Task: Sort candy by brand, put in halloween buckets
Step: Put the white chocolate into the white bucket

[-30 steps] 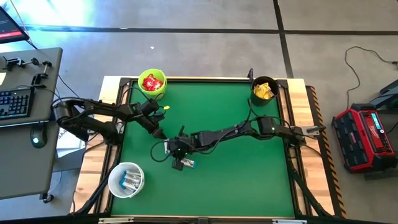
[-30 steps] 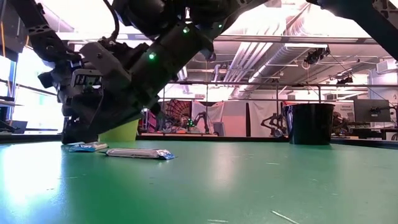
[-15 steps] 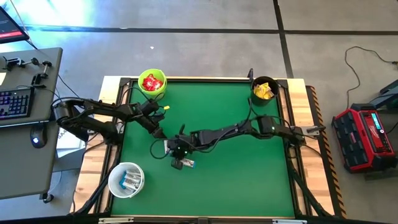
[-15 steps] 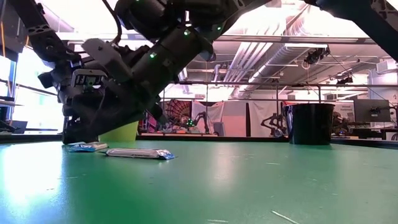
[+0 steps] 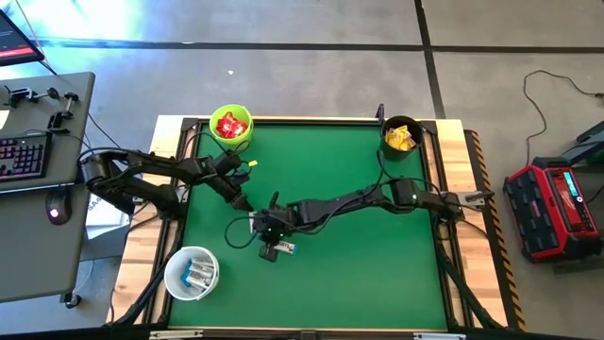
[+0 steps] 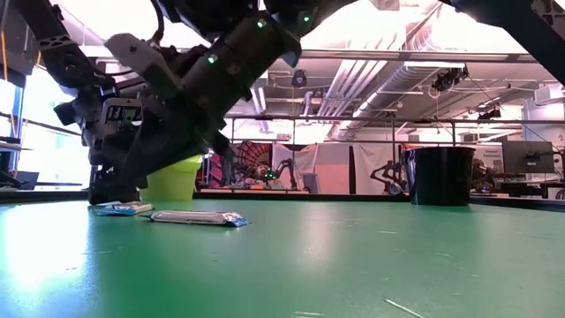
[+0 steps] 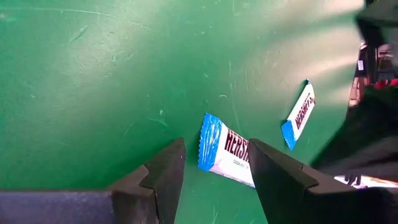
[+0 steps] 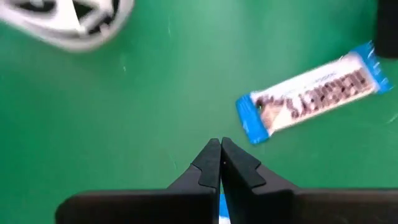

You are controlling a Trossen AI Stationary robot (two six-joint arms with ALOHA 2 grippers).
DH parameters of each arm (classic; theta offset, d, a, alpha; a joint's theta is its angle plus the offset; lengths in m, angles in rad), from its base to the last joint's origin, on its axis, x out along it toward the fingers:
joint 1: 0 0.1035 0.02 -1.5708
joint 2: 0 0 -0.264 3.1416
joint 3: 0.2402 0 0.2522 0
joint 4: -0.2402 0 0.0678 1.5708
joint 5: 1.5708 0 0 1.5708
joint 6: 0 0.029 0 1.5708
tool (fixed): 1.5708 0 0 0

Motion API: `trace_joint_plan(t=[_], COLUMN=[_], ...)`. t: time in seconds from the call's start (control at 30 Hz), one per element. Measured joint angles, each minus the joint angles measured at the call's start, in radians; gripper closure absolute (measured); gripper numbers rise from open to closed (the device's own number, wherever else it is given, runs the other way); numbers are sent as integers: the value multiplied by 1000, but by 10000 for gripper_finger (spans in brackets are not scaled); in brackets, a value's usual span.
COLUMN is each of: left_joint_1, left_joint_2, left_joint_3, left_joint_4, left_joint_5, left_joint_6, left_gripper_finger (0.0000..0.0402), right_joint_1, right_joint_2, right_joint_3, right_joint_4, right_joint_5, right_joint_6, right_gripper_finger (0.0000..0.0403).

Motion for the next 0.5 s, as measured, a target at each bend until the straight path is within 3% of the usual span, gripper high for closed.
trace_joint_plan(t=[0.2, 0.5], left_joint_1=[-2, -25], left_joint_2=[0, 0], left_joint_3=[-1, -1], left_joint_4=[3, 5], left_joint_5=[1, -7], left_joint_6=[4, 13], left_gripper_finger=[231, 231], right_joint_1=[0, -25], right_joint_2=[26, 64], right_joint_3=[-8, -8], right_joint_4=[33, 62], right_joint_5=[-14, 14], right_joint_6=[-42, 37], right_gripper_finger=[403, 403])
